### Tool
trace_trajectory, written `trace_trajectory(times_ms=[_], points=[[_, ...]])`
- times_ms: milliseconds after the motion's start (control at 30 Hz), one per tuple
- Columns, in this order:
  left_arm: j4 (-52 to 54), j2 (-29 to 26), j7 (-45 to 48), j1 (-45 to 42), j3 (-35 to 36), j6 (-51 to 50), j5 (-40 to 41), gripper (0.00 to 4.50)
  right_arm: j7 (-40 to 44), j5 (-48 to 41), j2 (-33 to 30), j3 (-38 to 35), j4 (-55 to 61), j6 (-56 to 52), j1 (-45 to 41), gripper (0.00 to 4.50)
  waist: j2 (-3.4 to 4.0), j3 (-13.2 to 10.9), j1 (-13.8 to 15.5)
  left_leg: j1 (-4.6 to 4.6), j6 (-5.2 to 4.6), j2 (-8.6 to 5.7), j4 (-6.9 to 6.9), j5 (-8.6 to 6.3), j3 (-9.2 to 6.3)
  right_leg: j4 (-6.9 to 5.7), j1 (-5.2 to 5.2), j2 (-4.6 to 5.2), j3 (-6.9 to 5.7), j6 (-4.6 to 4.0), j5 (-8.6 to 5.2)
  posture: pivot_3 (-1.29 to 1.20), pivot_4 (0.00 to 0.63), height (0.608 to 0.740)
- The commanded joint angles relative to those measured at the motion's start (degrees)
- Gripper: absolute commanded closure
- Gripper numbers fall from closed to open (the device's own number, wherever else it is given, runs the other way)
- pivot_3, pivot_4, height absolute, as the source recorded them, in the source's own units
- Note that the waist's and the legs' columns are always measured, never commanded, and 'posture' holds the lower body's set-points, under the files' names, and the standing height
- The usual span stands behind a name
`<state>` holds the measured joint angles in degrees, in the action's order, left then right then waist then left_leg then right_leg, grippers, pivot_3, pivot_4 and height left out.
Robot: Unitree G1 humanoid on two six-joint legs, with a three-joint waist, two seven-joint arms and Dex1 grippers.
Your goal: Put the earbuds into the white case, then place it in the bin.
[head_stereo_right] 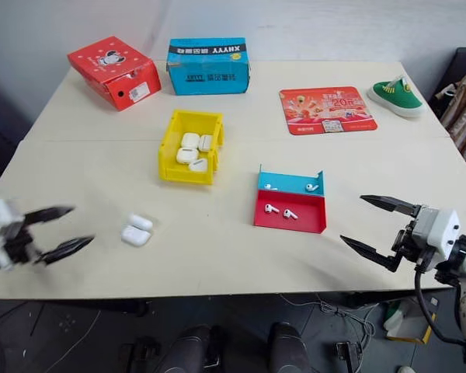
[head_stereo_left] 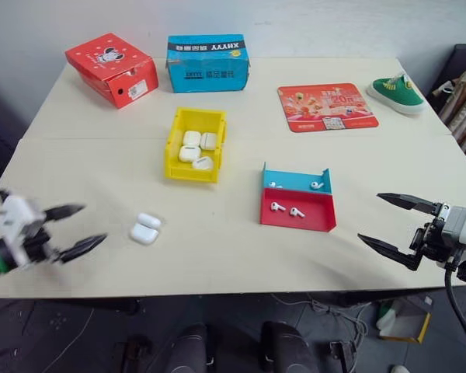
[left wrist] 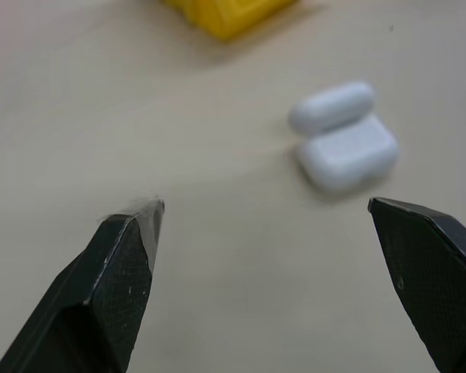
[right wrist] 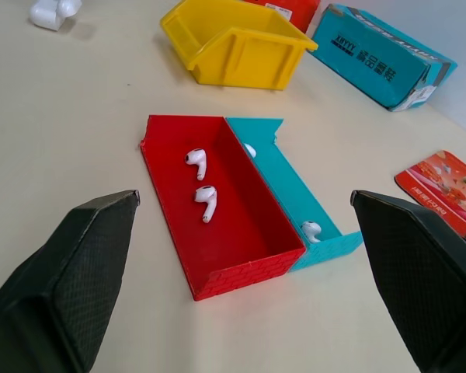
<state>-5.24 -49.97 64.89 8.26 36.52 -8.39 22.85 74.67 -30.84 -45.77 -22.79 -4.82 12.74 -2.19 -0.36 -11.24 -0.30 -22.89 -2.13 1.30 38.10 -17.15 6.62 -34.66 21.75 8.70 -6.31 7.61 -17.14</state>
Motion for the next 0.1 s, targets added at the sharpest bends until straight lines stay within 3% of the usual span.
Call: trace_trajectory(times_ms=[33, 100], points=[[6.38, 1.21, -2.13, 2.82, 4.68, 1.09, 2.19, 0.04, 2.57, 0.42, -1.37, -0.11, -3.25, 2.52, -2.43, 0.0, 0.0, 0.0, 0.5, 0.0, 0.07, -0.01, 0.0, -0.04, -0.04, 0.02, 0.0, 0.05, -0.01, -0.01, 0.0, 0.0, 0.15, 0.74], [10.29, 2.56, -4.65, 4.02, 5.13, 0.2, 2.52, 0.04, 3.41, 0.74, -1.29, 0.25, -5.3, 3.19, -3.86, 0.0, 0.0, 0.0, 0.66, 0.0, 0.33, -0.05, -0.01, -0.19, -0.1, 0.01, -0.01, 0.54, 0.03, -0.02, 0.0, 0.0, 0.15, 0.74]])
